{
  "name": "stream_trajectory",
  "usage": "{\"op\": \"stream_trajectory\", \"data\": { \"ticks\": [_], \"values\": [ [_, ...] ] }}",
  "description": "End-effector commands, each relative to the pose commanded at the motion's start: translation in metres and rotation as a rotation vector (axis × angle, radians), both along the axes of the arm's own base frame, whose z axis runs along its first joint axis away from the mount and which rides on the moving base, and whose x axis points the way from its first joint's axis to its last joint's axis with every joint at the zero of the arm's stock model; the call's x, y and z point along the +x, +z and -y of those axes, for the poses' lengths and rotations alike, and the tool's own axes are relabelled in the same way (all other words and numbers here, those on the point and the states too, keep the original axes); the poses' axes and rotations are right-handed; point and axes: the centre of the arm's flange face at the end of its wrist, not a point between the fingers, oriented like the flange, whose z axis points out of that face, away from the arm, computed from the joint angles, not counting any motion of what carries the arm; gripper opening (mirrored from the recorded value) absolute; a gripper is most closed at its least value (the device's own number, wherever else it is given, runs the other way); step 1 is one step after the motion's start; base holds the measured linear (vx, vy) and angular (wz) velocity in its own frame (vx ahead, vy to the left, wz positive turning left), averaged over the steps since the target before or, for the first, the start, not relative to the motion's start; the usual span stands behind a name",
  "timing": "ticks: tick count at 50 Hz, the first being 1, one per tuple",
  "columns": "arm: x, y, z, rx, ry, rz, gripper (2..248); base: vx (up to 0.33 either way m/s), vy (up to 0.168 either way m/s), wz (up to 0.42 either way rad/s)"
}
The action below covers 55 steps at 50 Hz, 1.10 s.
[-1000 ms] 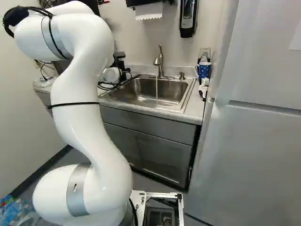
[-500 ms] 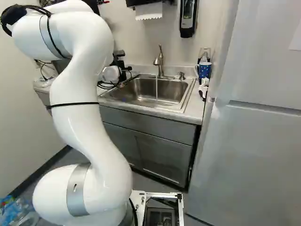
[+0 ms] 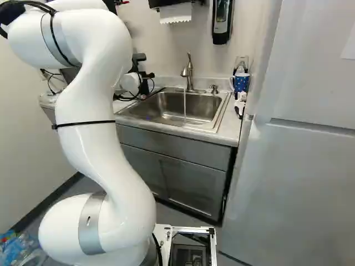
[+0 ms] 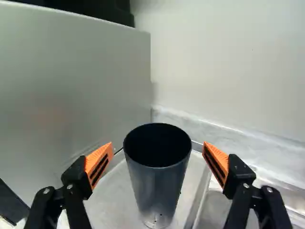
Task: Rinse the cup and place it in the tray
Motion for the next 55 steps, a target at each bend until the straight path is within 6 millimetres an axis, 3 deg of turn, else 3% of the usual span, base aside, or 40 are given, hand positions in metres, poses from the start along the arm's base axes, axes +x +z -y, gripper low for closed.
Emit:
{"op": "stream_trajectory", "data": {
  "ticks": [55],
  "values": [
    [-0.002,0.063,0.004,0.024,-0.006,0.100,247,0.000,0.000,0.000]
  ]
}}
